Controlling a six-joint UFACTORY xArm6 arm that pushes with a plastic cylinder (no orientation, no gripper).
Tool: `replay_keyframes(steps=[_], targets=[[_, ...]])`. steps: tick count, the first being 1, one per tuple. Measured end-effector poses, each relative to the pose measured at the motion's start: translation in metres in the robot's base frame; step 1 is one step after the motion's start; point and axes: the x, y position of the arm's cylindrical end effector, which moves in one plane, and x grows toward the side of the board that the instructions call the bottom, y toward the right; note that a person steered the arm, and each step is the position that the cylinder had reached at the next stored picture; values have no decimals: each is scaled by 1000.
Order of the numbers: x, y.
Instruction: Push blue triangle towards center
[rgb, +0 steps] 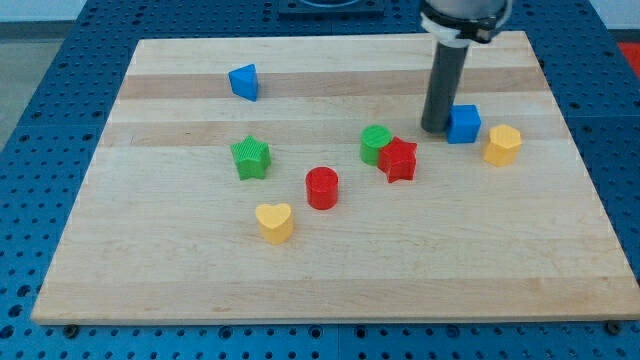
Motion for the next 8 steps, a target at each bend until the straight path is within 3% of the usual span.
replay_keyframes(steps=[2, 3, 7, 8], targets=[[0, 36], [-1, 20], [-8, -252], [-37, -296]])
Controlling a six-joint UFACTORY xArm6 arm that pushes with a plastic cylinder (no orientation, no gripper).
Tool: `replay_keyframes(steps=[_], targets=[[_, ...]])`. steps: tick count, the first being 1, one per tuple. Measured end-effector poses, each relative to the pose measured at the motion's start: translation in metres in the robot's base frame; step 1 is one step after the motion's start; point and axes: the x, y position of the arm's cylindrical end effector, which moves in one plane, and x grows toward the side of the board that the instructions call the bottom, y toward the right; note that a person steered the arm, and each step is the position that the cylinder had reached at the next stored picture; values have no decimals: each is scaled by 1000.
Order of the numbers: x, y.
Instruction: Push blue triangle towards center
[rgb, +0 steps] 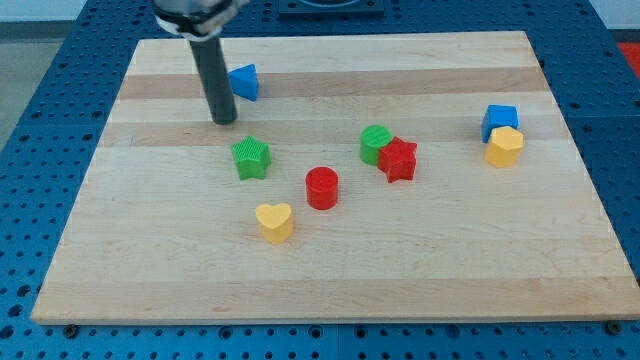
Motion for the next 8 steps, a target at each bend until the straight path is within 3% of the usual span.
replay_keyframes(steps=[1, 3, 8], targets=[[-36, -24], [-62, -16], [-23, 101]])
